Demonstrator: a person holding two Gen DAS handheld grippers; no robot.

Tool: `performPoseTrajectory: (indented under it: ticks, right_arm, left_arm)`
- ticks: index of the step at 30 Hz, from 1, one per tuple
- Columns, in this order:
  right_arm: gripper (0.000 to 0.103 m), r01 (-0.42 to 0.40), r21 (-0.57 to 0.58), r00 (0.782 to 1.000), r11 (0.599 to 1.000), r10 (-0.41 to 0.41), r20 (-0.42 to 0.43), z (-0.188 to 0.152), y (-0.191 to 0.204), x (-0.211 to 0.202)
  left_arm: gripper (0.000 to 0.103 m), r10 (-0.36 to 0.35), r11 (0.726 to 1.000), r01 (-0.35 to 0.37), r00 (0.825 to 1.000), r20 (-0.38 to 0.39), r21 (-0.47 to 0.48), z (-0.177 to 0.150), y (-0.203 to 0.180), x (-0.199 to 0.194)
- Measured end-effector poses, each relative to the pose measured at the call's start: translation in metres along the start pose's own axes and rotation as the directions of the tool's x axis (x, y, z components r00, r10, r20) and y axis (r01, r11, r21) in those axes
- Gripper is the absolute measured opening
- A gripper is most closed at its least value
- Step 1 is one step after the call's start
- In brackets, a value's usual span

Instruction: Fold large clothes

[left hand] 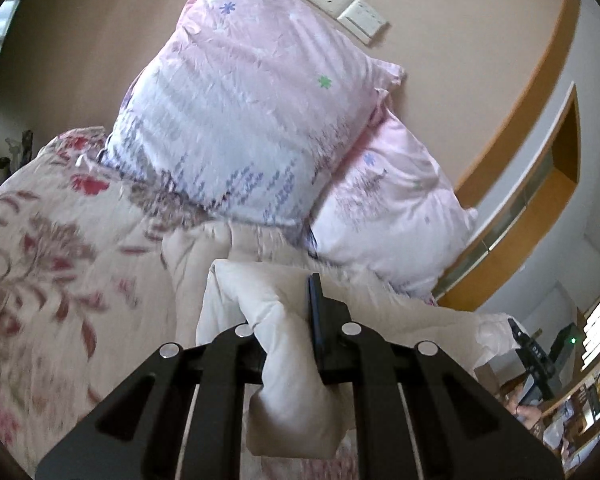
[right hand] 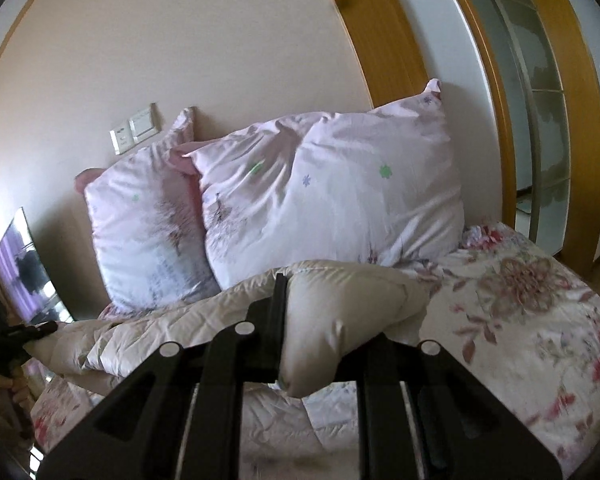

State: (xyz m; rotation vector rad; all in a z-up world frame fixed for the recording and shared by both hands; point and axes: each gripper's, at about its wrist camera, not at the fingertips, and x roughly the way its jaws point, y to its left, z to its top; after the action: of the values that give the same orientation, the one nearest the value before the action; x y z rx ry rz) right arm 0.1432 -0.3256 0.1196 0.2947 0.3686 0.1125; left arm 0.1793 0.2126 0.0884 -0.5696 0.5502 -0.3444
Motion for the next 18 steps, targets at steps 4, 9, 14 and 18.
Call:
performPoseTrajectory:
  ticks: [4, 9, 14, 18]
  right_arm:
    - [0.014, 0.035, 0.016, 0.998, 0.999, -0.034, -0.061, 0.003, -0.001, 0.053]
    - [0.017, 0.080, 0.056, 0.979, 0.995, -0.068, -0.194, -0.009, -0.012, 0.119]
    - [0.041, 0.076, 0.150, 0.966, 0.986, -0.036, -0.255, -0.012, -0.024, 0.158]
    - [0.063, 0.047, 0.249, 0.964, 0.967, 0.021, -0.265, -0.004, -0.032, 0.187]
  left_arm:
    - [0.010, -0.002, 0.998, 0.000, 1.000, -0.022, -0.070, 0.010, 0.018, 0.035]
    - [0.010, 0.004, 0.984, -0.020, 0.996, -0.086, -0.180, 0.007, 0.050, 0.077]
    - [0.011, -0.038, 0.970, 0.012, 0.994, -0.102, -0.242, 0.009, 0.070, 0.100]
    - [0.040, -0.103, 0.952, 0.070, 0.990, -0.097, -0.298, 0.016, 0.077, 0.114]
